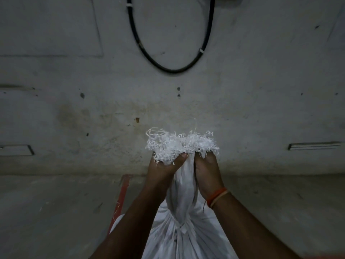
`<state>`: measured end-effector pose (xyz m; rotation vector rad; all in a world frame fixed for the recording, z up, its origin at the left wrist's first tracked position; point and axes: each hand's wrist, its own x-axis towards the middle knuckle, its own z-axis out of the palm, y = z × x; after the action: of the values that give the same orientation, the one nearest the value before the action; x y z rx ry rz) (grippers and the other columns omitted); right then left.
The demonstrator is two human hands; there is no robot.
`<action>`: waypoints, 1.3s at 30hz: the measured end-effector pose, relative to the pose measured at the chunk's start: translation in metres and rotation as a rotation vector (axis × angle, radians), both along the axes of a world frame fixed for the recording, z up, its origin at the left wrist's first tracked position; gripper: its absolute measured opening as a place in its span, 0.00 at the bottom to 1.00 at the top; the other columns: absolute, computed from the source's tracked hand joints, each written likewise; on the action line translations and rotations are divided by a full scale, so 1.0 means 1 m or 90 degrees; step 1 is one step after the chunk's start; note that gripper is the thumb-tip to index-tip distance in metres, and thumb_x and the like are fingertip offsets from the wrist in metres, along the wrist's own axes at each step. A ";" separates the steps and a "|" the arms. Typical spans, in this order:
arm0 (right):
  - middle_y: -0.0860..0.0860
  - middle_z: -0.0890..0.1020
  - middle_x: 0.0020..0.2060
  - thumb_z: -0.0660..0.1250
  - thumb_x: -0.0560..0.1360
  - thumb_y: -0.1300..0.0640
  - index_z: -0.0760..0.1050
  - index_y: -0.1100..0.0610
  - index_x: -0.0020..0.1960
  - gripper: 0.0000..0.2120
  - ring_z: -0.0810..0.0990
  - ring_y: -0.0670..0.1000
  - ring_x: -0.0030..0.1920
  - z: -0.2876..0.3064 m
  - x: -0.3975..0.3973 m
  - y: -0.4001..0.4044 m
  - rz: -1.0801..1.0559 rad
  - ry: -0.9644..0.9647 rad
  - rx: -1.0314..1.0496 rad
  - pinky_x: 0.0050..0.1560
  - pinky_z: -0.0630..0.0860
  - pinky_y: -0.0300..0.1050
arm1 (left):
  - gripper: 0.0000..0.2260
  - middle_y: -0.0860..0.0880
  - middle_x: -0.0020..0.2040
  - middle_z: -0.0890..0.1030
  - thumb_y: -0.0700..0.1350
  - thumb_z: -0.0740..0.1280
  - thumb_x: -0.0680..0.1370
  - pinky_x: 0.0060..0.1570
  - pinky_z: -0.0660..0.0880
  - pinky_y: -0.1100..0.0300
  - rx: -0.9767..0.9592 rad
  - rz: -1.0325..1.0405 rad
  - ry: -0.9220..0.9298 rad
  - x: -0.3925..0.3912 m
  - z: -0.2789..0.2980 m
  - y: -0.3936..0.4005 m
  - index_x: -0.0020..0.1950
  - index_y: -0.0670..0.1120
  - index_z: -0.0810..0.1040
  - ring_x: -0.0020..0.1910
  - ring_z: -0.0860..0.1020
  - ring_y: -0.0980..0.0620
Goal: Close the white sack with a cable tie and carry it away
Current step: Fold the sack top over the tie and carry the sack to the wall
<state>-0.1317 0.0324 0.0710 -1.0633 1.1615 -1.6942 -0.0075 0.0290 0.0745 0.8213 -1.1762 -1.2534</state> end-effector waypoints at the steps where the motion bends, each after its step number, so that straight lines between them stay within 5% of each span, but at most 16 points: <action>1: 0.58 0.87 0.50 0.65 0.78 0.61 0.82 0.59 0.55 0.09 0.85 0.58 0.53 0.002 -0.001 -0.001 0.001 0.000 0.006 0.58 0.81 0.59 | 0.24 0.48 0.61 0.84 0.38 0.76 0.73 0.58 0.80 0.61 -0.015 0.009 -0.005 -0.001 0.000 0.000 0.68 0.45 0.76 0.60 0.82 0.52; 7: 0.57 0.87 0.45 0.67 0.69 0.54 0.85 0.58 0.47 0.12 0.85 0.60 0.50 0.012 -0.007 -0.016 -0.005 0.013 0.133 0.57 0.79 0.65 | 0.15 0.51 0.55 0.86 0.41 0.75 0.74 0.58 0.79 0.58 -0.002 0.032 -0.024 -0.006 0.010 -0.001 0.60 0.47 0.82 0.55 0.84 0.55; 11: 0.60 0.87 0.47 0.69 0.71 0.58 0.84 0.61 0.51 0.11 0.86 0.61 0.50 0.017 -0.011 -0.012 0.052 -0.039 0.121 0.58 0.80 0.61 | 0.14 0.47 0.53 0.87 0.45 0.76 0.73 0.60 0.80 0.47 0.102 0.035 0.023 -0.005 0.014 -0.007 0.57 0.44 0.84 0.54 0.85 0.48; 14: 0.55 0.85 0.51 0.70 0.70 0.56 0.77 0.54 0.59 0.17 0.85 0.57 0.52 0.012 -0.013 0.002 -0.017 0.010 0.022 0.53 0.82 0.53 | 0.13 0.44 0.51 0.87 0.44 0.77 0.72 0.61 0.79 0.43 0.166 0.055 0.029 -0.002 0.014 -0.014 0.55 0.43 0.85 0.52 0.85 0.45; 17: 0.45 0.79 0.54 0.69 0.75 0.60 0.69 0.45 0.61 0.19 0.82 0.47 0.50 0.005 -0.013 0.026 -0.153 0.219 -0.079 0.44 0.80 0.36 | 0.19 0.43 0.49 0.87 0.49 0.79 0.66 0.60 0.79 0.41 0.208 0.063 0.024 -0.001 0.015 -0.018 0.53 0.42 0.86 0.51 0.85 0.42; 22: 0.44 0.80 0.63 0.71 0.75 0.52 0.74 0.46 0.66 0.20 0.79 0.43 0.62 -0.009 -0.014 0.027 -0.001 0.354 -0.056 0.63 0.78 0.47 | 0.08 0.43 0.47 0.87 0.44 0.71 0.76 0.39 0.83 0.60 0.190 0.000 -0.055 0.000 0.019 -0.016 0.51 0.41 0.86 0.43 0.86 0.51; 25: 0.46 0.82 0.62 0.72 0.71 0.43 0.76 0.49 0.67 0.26 0.81 0.46 0.62 -0.003 -0.021 0.017 0.105 0.338 -0.021 0.65 0.77 0.54 | 0.08 0.43 0.55 0.84 0.45 0.68 0.79 0.46 0.80 0.59 0.200 -0.077 -0.124 0.004 0.026 -0.015 0.55 0.44 0.83 0.53 0.83 0.47; 28: 0.49 0.87 0.51 0.70 0.72 0.44 0.82 0.54 0.58 0.19 0.85 0.48 0.52 0.008 -0.026 0.010 0.138 0.415 -0.027 0.57 0.81 0.54 | 0.07 0.42 0.57 0.82 0.44 0.63 0.82 0.50 0.78 0.57 0.207 -0.127 -0.165 0.005 0.032 -0.019 0.54 0.47 0.80 0.54 0.81 0.46; 31: 0.51 0.86 0.40 0.67 0.74 0.44 0.83 0.58 0.47 0.17 0.84 0.50 0.40 0.016 -0.031 0.003 0.107 0.503 -0.022 0.45 0.81 0.51 | 0.13 0.40 0.56 0.83 0.49 0.64 0.82 0.56 0.79 0.50 0.268 -0.175 -0.176 0.001 0.042 -0.011 0.59 0.42 0.80 0.55 0.82 0.43; 34: 0.52 0.77 0.30 0.66 0.78 0.48 0.76 0.61 0.37 0.18 0.74 0.49 0.31 0.015 -0.034 -0.001 0.080 0.543 -0.038 0.35 0.70 0.46 | 0.14 0.45 0.56 0.85 0.56 0.71 0.76 0.54 0.79 0.51 0.284 -0.181 -0.226 0.002 0.042 -0.001 0.56 0.49 0.83 0.54 0.83 0.46; 36: 0.51 0.79 0.32 0.66 0.79 0.50 0.77 0.59 0.37 0.16 0.76 0.49 0.32 0.013 -0.033 -0.002 0.047 0.557 -0.044 0.36 0.71 0.46 | 0.15 0.52 0.55 0.84 0.60 0.73 0.72 0.47 0.77 0.58 0.216 -0.117 -0.226 0.003 0.037 0.011 0.54 0.54 0.81 0.50 0.81 0.54; 39: 0.57 0.83 0.35 0.65 0.78 0.47 0.80 0.60 0.40 0.18 0.82 0.56 0.37 0.012 -0.025 -0.001 0.015 0.515 -0.027 0.39 0.77 0.50 | 0.34 0.56 0.59 0.79 0.63 0.77 0.67 0.46 0.76 0.65 0.047 0.086 -0.300 0.004 0.015 0.035 0.66 0.50 0.68 0.51 0.79 0.60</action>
<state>-0.1567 0.0310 0.0830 -1.8687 1.5811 -1.2824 -0.0035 0.0645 0.0899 1.2764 -1.4237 -1.0239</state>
